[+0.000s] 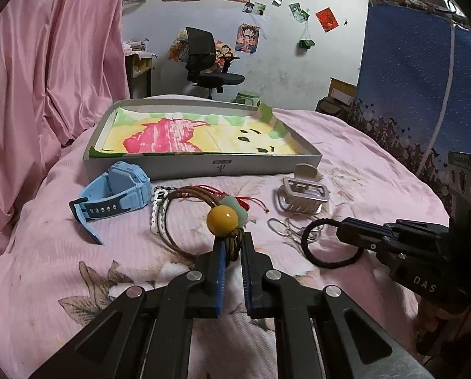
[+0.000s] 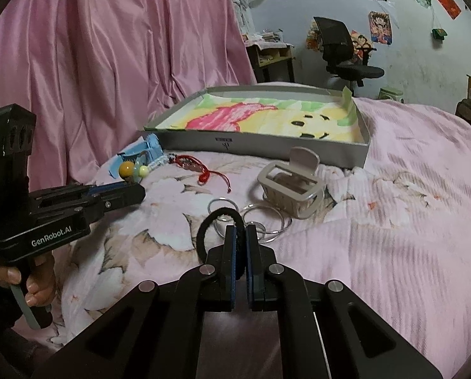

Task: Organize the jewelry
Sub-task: 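Carry bead hair tie with left tool while right tool carries black tie to tray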

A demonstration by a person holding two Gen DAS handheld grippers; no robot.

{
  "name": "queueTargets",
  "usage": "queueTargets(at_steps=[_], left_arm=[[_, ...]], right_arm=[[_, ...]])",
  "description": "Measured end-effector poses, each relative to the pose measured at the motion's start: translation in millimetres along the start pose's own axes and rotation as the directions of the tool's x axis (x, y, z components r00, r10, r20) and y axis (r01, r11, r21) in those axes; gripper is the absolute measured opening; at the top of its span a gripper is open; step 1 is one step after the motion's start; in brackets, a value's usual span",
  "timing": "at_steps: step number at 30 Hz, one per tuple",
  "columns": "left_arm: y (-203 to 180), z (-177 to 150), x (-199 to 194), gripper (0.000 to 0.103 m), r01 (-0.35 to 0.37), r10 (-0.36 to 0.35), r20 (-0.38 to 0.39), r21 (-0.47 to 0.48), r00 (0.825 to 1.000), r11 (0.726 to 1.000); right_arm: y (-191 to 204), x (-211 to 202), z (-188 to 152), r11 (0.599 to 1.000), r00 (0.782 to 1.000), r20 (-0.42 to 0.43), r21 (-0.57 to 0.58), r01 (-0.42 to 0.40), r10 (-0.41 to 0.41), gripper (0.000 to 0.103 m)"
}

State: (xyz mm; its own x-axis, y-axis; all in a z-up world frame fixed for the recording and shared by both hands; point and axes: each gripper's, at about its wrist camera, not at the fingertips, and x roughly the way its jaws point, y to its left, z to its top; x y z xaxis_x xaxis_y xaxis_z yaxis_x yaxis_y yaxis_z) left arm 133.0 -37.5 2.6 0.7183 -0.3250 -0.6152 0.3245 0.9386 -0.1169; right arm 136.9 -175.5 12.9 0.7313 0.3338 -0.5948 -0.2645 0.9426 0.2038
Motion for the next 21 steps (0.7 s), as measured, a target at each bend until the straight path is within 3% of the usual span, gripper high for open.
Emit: queueTargets(at_steps=[14, 21], left_arm=[[-8.4, -3.6, -17.2, 0.009, 0.046, -0.046, 0.022, 0.019, 0.999, 0.999], [-11.3, 20.2, -17.0, 0.009, 0.053, -0.055, 0.061, 0.040, 0.997, 0.998]], right_arm=[[-4.3, -21.3, 12.7, 1.000, 0.997, 0.081, -0.002, 0.010, -0.010, 0.005], [-9.9, -19.3, 23.4, 1.000, 0.993, 0.116, 0.016, 0.013, -0.015, 0.005]])
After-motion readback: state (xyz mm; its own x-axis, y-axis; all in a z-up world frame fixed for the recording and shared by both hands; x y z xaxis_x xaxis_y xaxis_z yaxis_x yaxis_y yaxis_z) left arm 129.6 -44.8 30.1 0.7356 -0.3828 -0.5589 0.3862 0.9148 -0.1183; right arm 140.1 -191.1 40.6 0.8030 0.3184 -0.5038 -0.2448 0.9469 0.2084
